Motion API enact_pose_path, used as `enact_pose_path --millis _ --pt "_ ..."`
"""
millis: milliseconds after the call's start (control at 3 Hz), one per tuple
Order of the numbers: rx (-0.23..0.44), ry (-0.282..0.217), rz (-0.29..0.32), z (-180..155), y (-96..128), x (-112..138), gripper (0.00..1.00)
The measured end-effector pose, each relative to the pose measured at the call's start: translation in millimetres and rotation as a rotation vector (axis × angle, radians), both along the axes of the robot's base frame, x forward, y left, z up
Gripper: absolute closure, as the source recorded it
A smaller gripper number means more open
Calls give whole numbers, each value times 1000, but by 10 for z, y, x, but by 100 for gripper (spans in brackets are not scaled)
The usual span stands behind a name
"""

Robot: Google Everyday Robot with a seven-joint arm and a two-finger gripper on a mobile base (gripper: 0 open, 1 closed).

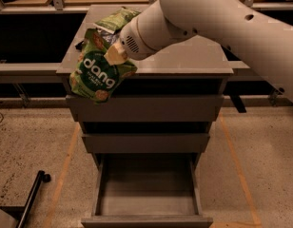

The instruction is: Pick green rice chip bag from bottom drawer and place on counter

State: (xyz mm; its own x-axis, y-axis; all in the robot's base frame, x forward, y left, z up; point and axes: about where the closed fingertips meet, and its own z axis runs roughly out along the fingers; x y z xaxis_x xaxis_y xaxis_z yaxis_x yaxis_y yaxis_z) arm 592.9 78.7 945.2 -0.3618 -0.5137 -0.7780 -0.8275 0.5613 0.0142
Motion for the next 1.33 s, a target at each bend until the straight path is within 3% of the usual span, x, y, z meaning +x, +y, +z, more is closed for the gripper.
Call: enact_pose_path --millis 333,667,1000,1333 --pt "29 -48 -48 158 -5 95 100" --pt "22 -142 -65 523 47 304 100" --pt "26 -239 -110 982 -40 617 100" --pt "24 -327 -194 1378 -295 960 100"
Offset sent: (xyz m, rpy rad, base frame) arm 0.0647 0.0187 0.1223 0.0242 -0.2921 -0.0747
